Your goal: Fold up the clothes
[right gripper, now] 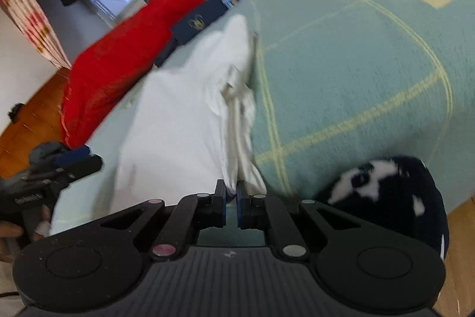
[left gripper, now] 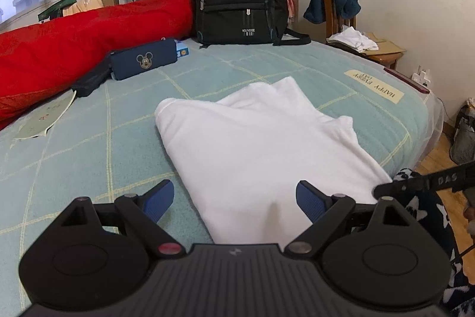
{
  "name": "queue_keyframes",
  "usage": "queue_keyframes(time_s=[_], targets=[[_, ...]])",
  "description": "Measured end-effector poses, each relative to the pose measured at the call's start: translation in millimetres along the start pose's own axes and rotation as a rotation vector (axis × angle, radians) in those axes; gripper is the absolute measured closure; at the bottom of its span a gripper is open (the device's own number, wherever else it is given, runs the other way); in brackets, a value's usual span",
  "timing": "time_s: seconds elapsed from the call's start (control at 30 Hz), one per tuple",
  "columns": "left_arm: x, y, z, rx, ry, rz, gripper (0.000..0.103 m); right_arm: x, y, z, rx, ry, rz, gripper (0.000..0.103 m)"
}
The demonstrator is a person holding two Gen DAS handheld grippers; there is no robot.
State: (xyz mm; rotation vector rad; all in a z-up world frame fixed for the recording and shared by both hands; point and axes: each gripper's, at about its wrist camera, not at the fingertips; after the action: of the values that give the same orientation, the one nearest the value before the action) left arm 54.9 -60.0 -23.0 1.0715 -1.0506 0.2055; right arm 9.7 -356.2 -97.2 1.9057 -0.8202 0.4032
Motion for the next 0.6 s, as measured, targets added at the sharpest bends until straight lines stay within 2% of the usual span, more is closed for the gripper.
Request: queue_keyframes(time_s=[0.23,0.37,0.47,0.6], targets=[[18,-2,-20,-0.009,-0.025,0.009,0.014,16,22,-8,-0.035,0.089,0.061,0.088],[36,-14,-27,-0.042,-0.057,0.022,0.014,53,26,-19,-0.029,0.164,0.142,0.085],[46,-25,-30,-0.041,-0.080,0.025,0.014,85,3,-36,-0.030,0.259,0.165,0.079],[52,-31,-44,-0.065,-0.051,0.036,0.014,118,-50,-65,-0.001,0.358,0.100,0.074]])
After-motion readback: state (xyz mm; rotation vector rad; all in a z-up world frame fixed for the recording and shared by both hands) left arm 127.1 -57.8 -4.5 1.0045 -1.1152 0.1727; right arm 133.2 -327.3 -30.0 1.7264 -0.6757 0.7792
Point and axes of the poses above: each gripper's, at about its wrist camera, not at the fingertips, and y roughly against the way its jaws point, z to its right, x to its top, and after that the axes turned 13 degrees about -x, right-handed
